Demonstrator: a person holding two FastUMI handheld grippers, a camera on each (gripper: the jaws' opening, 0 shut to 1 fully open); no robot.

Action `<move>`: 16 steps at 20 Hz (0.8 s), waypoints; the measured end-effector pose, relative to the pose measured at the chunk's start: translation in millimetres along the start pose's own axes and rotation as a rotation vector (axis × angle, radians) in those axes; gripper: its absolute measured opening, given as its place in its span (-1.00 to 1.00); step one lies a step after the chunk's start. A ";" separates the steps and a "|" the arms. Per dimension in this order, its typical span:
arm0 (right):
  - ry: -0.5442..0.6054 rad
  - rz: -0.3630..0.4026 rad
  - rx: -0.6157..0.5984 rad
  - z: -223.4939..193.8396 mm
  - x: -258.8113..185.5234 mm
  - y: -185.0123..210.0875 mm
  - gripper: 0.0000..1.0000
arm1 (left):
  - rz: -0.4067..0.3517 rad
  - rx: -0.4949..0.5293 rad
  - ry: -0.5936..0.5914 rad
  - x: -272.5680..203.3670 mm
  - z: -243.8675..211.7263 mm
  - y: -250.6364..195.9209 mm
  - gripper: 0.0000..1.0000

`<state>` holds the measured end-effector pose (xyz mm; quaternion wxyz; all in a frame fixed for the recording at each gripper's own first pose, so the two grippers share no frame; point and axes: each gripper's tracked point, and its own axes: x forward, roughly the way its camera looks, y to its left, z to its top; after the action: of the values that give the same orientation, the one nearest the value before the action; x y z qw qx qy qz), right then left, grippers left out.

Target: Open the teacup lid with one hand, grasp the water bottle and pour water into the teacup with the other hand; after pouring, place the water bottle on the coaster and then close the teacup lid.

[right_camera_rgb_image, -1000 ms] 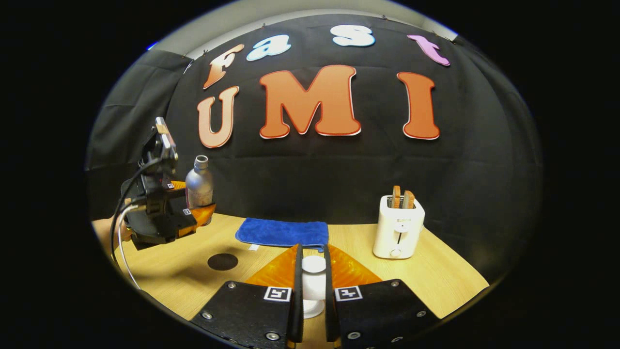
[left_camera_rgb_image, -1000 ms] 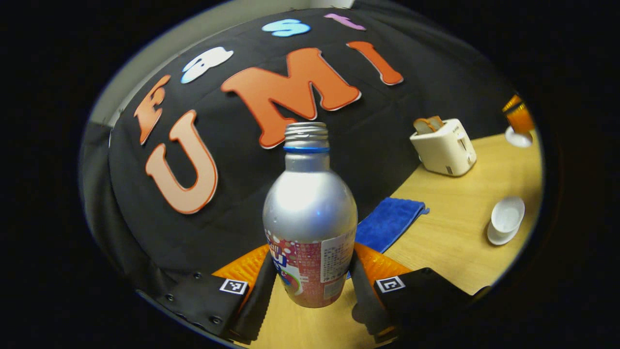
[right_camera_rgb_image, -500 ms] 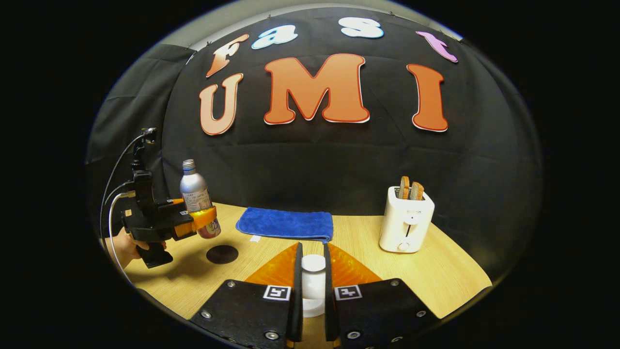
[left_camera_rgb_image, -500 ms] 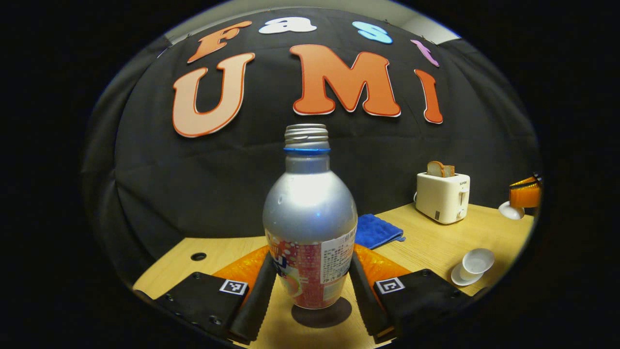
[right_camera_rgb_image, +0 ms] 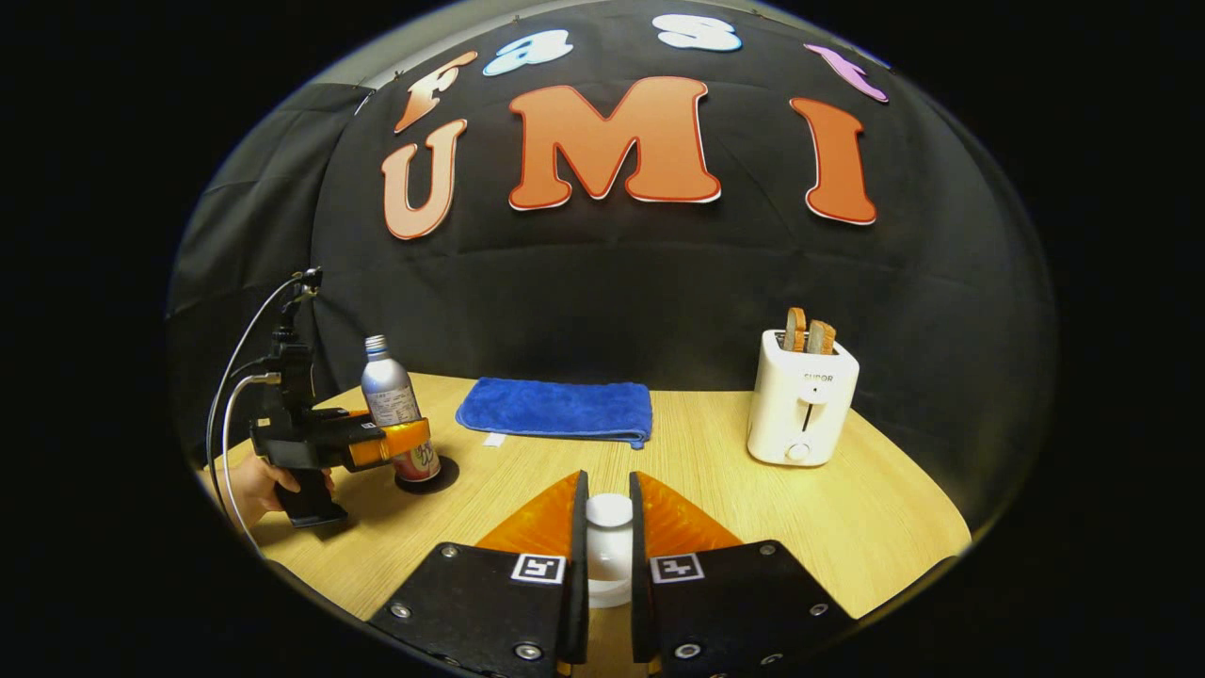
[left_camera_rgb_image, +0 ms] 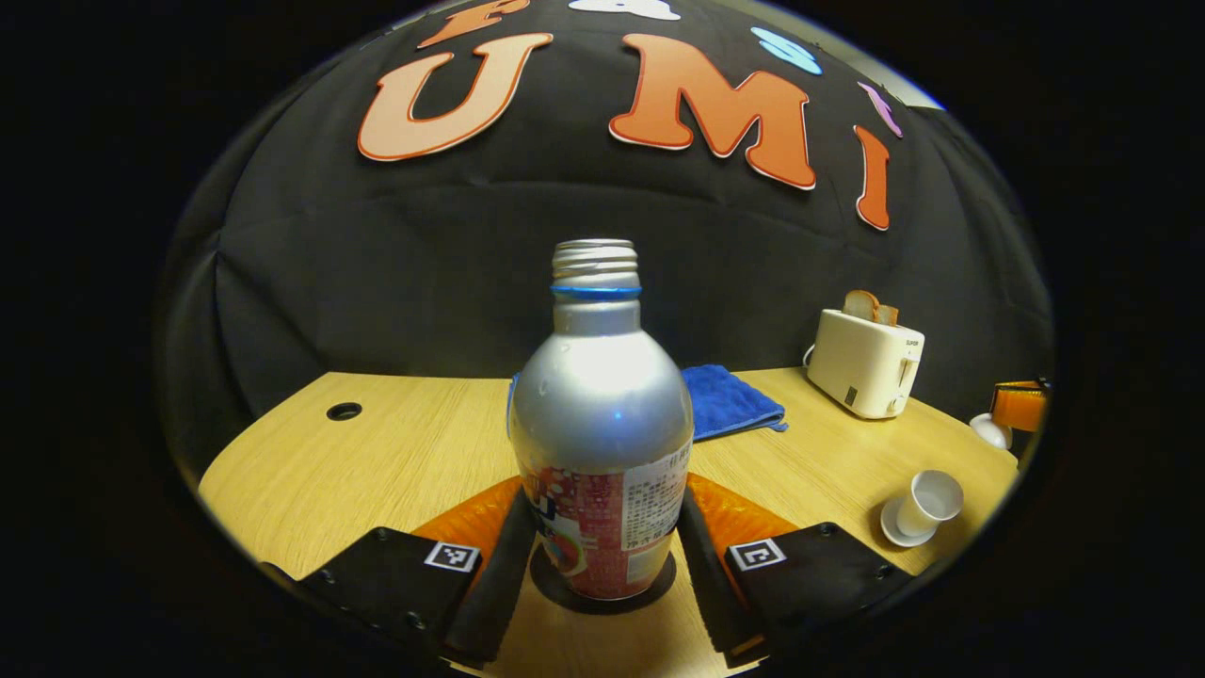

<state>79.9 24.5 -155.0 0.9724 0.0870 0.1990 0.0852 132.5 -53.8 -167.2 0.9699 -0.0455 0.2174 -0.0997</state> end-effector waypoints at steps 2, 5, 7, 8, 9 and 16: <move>0.011 0.002 -0.003 -5.0 3.8 1.0 -0.63 | 0.003 -0.003 -0.004 -1.3 1.3 1.8 0.63; 0.037 0.013 0.003 -19.7 11.1 4.6 -0.63 | 0.004 0.002 -0.009 -1.2 1.5 2.2 0.63; 0.052 0.023 0.006 -29.1 16.9 8.5 -0.63 | 0.009 0.009 -0.013 -0.9 3.1 2.8 0.63; 0.055 0.029 0.005 -32.1 19.1 10.8 -0.63 | 0.010 0.011 -0.016 -0.2 3.0 2.6 0.63; 0.052 0.034 0.003 -34.9 21.6 12.8 -0.63 | 0.009 0.012 -0.017 -0.5 3.2 2.3 0.60; 0.048 0.043 0.050 -54.0 33.9 12.3 -0.70 | 0.004 0.010 -0.033 1.1 8.4 2.2 0.63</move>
<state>87.3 50.6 -214.0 0.9629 0.1135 0.2223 0.1030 137.5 -51.5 -160.4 0.9738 -0.0420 0.2010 -0.0979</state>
